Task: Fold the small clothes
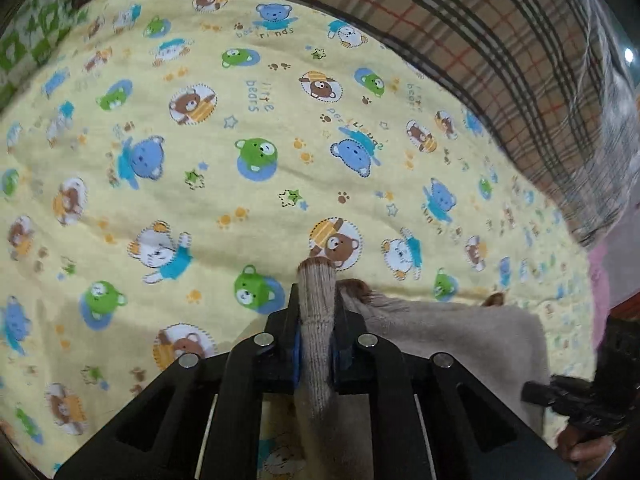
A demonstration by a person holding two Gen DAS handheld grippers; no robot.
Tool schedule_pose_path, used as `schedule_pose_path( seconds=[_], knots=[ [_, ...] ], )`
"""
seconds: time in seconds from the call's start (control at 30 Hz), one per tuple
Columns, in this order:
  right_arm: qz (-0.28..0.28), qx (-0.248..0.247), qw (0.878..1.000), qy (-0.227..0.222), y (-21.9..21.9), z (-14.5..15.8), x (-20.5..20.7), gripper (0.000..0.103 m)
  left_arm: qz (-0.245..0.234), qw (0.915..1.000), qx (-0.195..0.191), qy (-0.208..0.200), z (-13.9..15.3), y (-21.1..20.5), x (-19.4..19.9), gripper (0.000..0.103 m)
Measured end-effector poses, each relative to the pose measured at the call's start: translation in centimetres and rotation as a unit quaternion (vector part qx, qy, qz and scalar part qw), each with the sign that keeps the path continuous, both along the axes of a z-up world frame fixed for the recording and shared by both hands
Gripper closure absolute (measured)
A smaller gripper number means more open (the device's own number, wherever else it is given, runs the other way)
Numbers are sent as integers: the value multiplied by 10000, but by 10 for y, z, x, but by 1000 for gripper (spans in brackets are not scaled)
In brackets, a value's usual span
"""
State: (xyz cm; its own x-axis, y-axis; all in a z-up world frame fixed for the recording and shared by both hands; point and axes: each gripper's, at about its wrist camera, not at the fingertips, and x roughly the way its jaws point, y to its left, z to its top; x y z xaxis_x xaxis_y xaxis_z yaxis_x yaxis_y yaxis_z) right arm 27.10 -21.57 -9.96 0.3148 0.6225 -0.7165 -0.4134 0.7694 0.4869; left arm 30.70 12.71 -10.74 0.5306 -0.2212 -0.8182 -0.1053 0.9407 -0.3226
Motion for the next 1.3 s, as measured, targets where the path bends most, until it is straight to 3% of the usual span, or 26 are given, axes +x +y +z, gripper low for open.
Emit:
schedule_pose_path(
  seconds=[0.1, 0.17, 0.33, 0.5, 0.6, 0.63, 0.67, 0.8, 0.97, 1.1, 1.17, 1.23, 1.3],
  knots=[
    [-193, 87, 9996, 174, -11, 2, 2, 79, 103, 9997, 218, -102, 19, -1, -16, 86],
    [-359, 40, 9993, 50, -21, 12, -5, 78, 160, 9994, 241, -164, 30, 1, -31, 82],
    [-472, 269, 9985, 43, -45, 30, -32, 78, 108, 9995, -202, -217, 53, -3, -100, 78],
    [-336, 423, 9980, 314, -47, 24, -71, 74, -46, 9977, -681, -11, 49, -29, -174, 75],
    [-339, 322, 9977, 492, -42, 8, -86, 74, -57, 9982, -586, 66, 40, -45, -196, 69],
    [-336, 255, 9977, 539, -39, 3, -87, 74, -36, 9984, -551, 97, 37, -46, -198, 69],
    [-311, 205, 9976, 583, -38, 0, -88, 87, -3, 9984, -540, 143, 34, -47, -200, 69],
    [-385, 232, 9987, 259, -41, 15, -93, 89, 33, 9986, -492, 213, 38, -44, -201, 67],
    [-373, -583, 9975, 161, -36, -10, -88, 90, -29, 9991, -148, 393, 17, -58, -184, 65],
    [-494, -578, 9970, 131, -34, -17, -81, 85, 108, 9985, -353, 411, 13, -50, -182, 62],
    [-510, -499, 9974, 108, -39, -9, -85, 74, 65, 9990, -305, 308, 24, -50, -189, 64],
    [-538, -429, 9976, 11, -47, 3, -92, 73, -61, 9995, -243, 169, 39, -52, -204, 65],
    [-542, -367, 9977, -195, -56, 16, -104, 73, -220, 9988, -447, 0, 52, -53, -225, 65]
  ],
)
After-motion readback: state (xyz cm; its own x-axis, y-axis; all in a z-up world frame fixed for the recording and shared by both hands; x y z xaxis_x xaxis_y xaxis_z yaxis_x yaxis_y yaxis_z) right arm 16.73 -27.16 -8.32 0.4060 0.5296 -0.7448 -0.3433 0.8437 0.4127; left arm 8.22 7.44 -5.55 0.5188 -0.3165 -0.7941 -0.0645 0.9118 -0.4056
